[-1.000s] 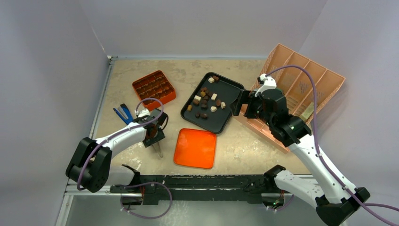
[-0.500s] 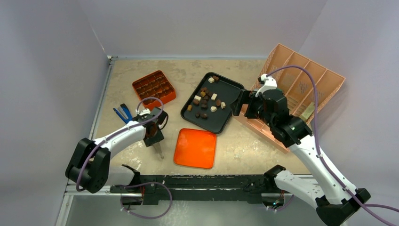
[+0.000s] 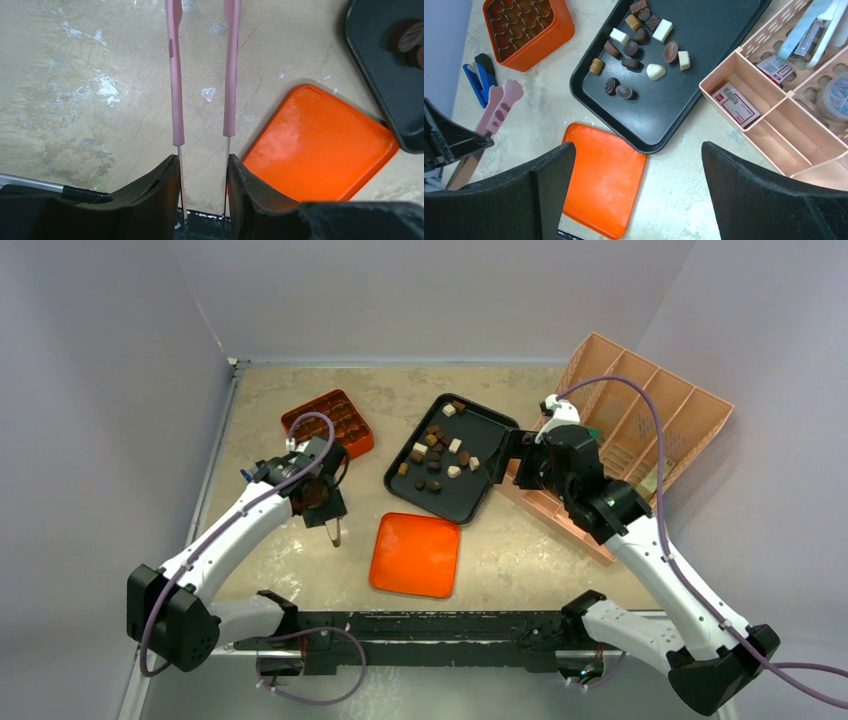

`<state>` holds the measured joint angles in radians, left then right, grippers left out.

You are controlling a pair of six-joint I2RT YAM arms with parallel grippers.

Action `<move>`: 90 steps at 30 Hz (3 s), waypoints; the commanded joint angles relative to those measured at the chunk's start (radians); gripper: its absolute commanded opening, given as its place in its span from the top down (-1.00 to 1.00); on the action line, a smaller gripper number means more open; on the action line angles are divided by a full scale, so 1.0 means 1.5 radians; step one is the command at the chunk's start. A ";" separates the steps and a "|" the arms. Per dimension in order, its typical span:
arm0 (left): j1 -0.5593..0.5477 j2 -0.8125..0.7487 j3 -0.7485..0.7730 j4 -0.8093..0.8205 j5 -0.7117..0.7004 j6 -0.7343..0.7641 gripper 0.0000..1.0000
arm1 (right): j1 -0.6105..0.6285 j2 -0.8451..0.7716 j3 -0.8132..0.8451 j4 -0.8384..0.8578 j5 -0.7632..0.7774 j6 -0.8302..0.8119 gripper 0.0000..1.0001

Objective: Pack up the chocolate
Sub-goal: Pick up the clamp at the center of the board, then pick up the fake chocolate from the plate.

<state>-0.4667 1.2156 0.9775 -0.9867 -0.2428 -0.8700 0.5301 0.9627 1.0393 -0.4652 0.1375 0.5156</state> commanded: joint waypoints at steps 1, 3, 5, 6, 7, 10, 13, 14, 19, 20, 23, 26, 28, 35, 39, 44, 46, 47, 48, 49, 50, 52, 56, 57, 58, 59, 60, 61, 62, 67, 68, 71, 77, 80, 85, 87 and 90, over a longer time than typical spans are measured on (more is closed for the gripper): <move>0.003 -0.029 0.065 -0.056 0.015 0.047 0.27 | 0.004 0.005 0.032 0.021 -0.002 0.015 -0.95; 0.003 -0.030 0.078 -0.053 0.035 0.059 0.30 | 0.004 0.008 0.034 0.026 -0.004 0.018 -0.95; 0.003 -0.029 0.100 -0.061 0.046 0.070 0.31 | 0.004 0.012 0.037 0.030 -0.003 0.021 -0.94; 0.003 -0.028 0.116 -0.068 0.047 0.077 0.31 | 0.004 0.015 0.039 0.029 -0.002 0.023 -0.94; 0.003 -0.026 0.134 -0.079 0.044 0.087 0.31 | 0.004 0.017 0.041 0.028 -0.001 0.023 -0.94; 0.003 -0.016 0.184 -0.112 0.039 0.114 0.24 | 0.004 0.022 0.044 0.026 0.002 0.023 -0.94; 0.003 -0.010 0.197 -0.120 0.038 0.130 0.23 | 0.004 0.021 0.044 0.022 0.007 0.025 -0.94; 0.003 -0.008 0.197 -0.118 0.040 0.135 0.23 | 0.004 0.021 0.042 0.021 0.007 0.025 -0.94; 0.003 0.012 0.208 -0.115 0.064 0.147 0.25 | 0.004 0.015 0.041 0.015 0.007 0.028 -0.94; 0.003 0.014 0.209 -0.114 0.065 0.149 0.25 | 0.004 0.013 0.039 0.017 0.007 0.028 -0.94; 0.002 0.021 0.214 -0.106 0.073 0.157 0.25 | 0.004 0.007 0.036 0.018 0.007 0.029 -0.94; 0.001 0.040 0.229 -0.099 0.094 0.165 0.25 | 0.004 0.001 0.035 0.014 0.007 0.029 -0.94; -0.006 0.055 0.251 -0.097 0.099 0.167 0.27 | 0.003 -0.002 0.036 0.008 0.007 0.030 -0.93; -0.070 0.135 0.326 -0.070 0.100 0.165 0.30 | 0.004 -0.019 0.039 -0.007 0.014 0.020 -0.94; -0.135 0.197 0.374 -0.049 0.088 0.162 0.30 | 0.004 -0.023 0.045 -0.021 0.024 0.008 -0.94; -0.159 0.259 0.396 -0.015 0.108 0.159 0.32 | 0.004 -0.040 0.039 -0.030 0.051 -0.004 -0.94; -0.160 0.276 0.397 -0.008 0.113 0.159 0.33 | 0.004 -0.046 0.036 -0.028 0.056 -0.006 -0.94; -0.161 0.283 0.398 -0.007 0.114 0.160 0.33 | 0.003 -0.049 0.034 -0.028 0.056 -0.007 -0.94; -0.162 0.289 0.396 -0.003 0.114 0.161 0.34 | 0.003 -0.050 0.033 -0.028 0.057 -0.009 -0.94; -0.162 0.294 0.394 0.000 0.115 0.162 0.34 | 0.003 -0.051 0.033 -0.029 0.059 -0.011 -0.94; -0.164 0.299 0.391 0.003 0.115 0.162 0.34 | 0.004 -0.052 0.033 -0.029 0.060 -0.013 -0.94; -0.165 0.304 0.378 0.018 0.122 0.162 0.34 | 0.004 -0.052 0.033 -0.029 0.066 -0.018 -0.95; -0.167 0.315 0.358 0.045 0.146 0.151 0.34 | 0.004 -0.050 0.041 -0.040 0.071 -0.025 -0.95; -0.168 0.318 0.355 0.048 0.145 0.148 0.35 | 0.004 -0.051 0.041 -0.041 0.072 -0.025 -0.96; -0.169 0.322 0.354 0.048 0.144 0.147 0.34 | 0.004 -0.052 0.039 -0.042 0.074 -0.024 -0.95; -0.171 0.325 0.352 0.049 0.141 0.147 0.35 | 0.004 -0.054 0.037 -0.042 0.073 -0.023 -0.95; -0.171 0.327 0.349 0.048 0.138 0.148 0.35 | 0.004 -0.057 0.034 -0.042 0.074 -0.022 -0.95; -0.172 0.328 0.346 0.047 0.133 0.148 0.35 | 0.004 -0.058 0.032 -0.043 0.074 -0.021 -0.95; -0.172 0.329 0.341 0.048 0.127 0.148 0.35 | 0.004 -0.060 0.030 -0.044 0.074 -0.020 -0.95; -0.174 0.347 0.320 0.064 0.139 0.150 0.34 | 0.003 -0.063 0.032 -0.050 0.076 -0.019 -0.95; -0.175 0.351 0.319 0.066 0.136 0.150 0.34 | 0.003 -0.064 0.033 -0.052 0.077 -0.019 -0.96; -0.176 0.356 0.314 0.068 0.134 0.150 0.34 | 0.004 -0.067 0.032 -0.051 0.082 -0.018 -0.96; -0.177 0.364 0.306 0.076 0.139 0.151 0.34 | 0.004 -0.063 0.030 -0.047 0.075 -0.012 -0.96; -0.177 0.365 0.293 0.083 0.138 0.143 0.34 | 0.004 -0.063 0.031 -0.041 0.065 -0.011 -0.95; -0.181 0.364 0.281 0.093 0.140 0.135 0.44 | 0.004 -0.069 0.031 -0.037 0.063 -0.009 -0.95; -0.183 0.364 0.283 0.089 0.141 0.134 0.45 | 0.004 -0.071 0.029 -0.038 0.064 -0.010 -0.96; -0.183 0.359 0.288 0.086 0.138 0.134 0.51 | 0.004 -0.072 0.031 -0.036 0.060 -0.008 -0.95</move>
<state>-0.7341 1.7679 1.3949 -0.8791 -0.0399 -0.6548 0.5301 0.8753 1.0618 -0.5434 0.2218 0.4973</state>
